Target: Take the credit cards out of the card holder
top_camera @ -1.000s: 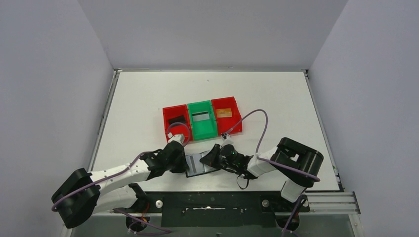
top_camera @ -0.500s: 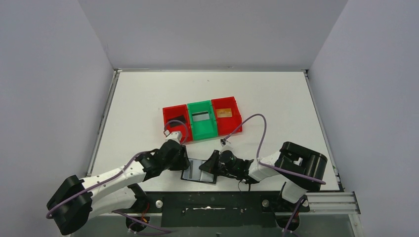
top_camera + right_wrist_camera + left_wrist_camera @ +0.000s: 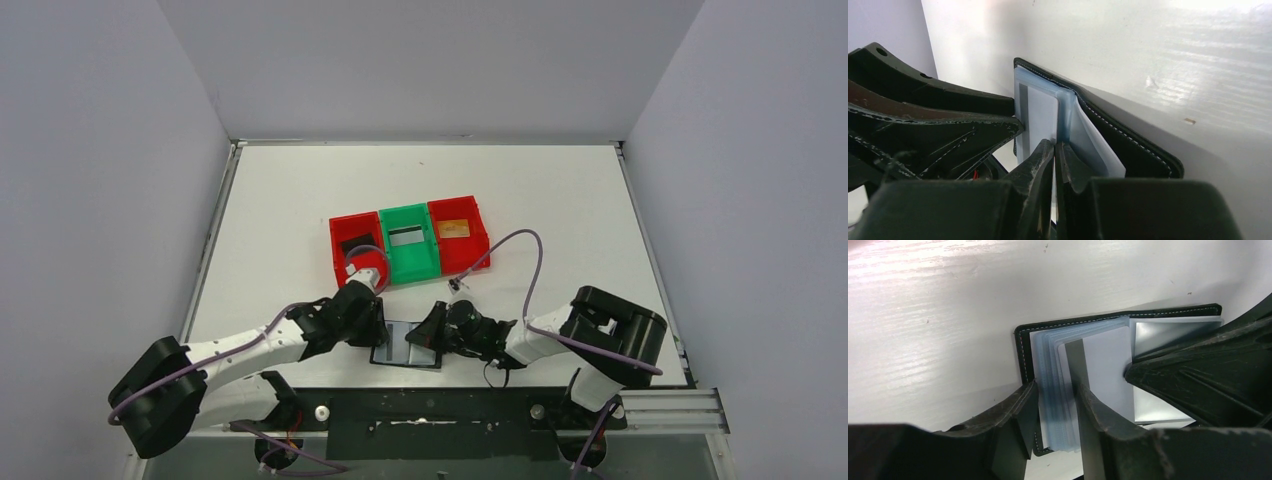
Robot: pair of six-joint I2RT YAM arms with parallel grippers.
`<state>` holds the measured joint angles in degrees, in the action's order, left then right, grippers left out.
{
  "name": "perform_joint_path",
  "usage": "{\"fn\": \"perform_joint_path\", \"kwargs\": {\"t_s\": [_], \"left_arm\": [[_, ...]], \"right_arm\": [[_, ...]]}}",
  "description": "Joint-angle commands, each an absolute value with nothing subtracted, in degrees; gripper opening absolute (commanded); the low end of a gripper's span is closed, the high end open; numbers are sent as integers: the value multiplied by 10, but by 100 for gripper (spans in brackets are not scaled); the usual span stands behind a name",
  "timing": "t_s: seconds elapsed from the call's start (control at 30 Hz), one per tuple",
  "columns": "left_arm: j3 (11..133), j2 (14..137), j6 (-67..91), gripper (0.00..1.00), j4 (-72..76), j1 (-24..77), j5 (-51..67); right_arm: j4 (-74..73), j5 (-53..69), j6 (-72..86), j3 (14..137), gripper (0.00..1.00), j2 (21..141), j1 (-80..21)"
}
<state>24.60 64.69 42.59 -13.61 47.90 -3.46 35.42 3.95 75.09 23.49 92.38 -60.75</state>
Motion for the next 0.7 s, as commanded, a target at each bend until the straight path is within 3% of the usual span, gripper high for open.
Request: {"fn": "perform_joint_path", "kwargs": {"t_s": [0.0, 0.17, 0.67], "left_arm": [[254, 667, 429, 31, -156, 488, -45], [256, 676, 443, 29, -163, 492, -64], [256, 678, 450, 24, -164, 493, -72]], "right_arm": [[337, 55, 732, 235, 4, 896, -588], [330, 80, 716, 237, 9, 878, -577], [402, 126, 747, 203, 0, 876, -555]]}}
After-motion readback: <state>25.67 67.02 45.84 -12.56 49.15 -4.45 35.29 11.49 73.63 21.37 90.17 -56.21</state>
